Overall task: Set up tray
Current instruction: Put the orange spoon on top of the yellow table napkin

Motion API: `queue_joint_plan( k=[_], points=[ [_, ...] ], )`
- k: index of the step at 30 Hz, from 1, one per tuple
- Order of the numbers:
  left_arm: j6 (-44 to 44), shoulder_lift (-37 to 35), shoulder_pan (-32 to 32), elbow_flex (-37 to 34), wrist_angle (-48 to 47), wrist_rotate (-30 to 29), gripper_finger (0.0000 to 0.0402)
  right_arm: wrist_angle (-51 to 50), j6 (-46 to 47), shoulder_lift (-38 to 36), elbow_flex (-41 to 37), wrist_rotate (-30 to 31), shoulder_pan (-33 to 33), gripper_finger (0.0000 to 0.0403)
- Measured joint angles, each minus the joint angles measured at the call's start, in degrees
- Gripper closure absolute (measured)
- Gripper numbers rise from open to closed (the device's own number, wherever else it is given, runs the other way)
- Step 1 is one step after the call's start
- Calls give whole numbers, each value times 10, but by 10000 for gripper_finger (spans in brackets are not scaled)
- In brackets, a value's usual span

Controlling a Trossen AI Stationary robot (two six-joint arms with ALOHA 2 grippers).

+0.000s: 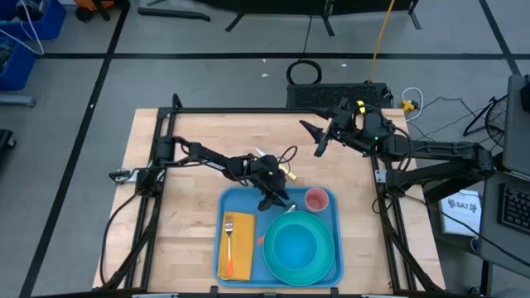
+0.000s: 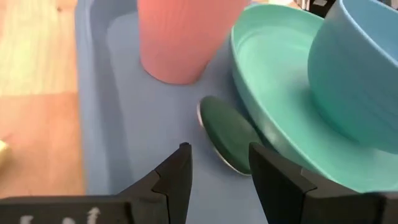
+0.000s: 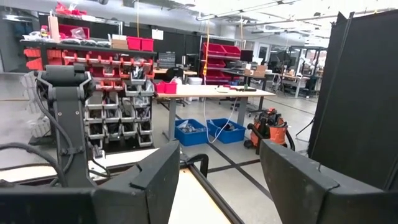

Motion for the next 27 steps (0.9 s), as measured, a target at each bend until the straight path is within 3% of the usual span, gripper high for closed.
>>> queue_joint_plan(
  k=[13, 16, 23, 27],
  points=[
    [18, 14, -3, 7, 6, 24, 245, 7, 0, 0, 0, 0, 0, 190],
    [12, 34, -4, 25, 8, 57, 274, 9, 0, 0, 0, 0, 0, 190],
    [4, 61, -3, 57, -2, 93, 386, 8, 2, 0, 0, 1, 0, 190],
    [8, 61, 0, 57, -2, 100, 398, 7, 2, 0, 0, 0, 0, 190]
  ],
)
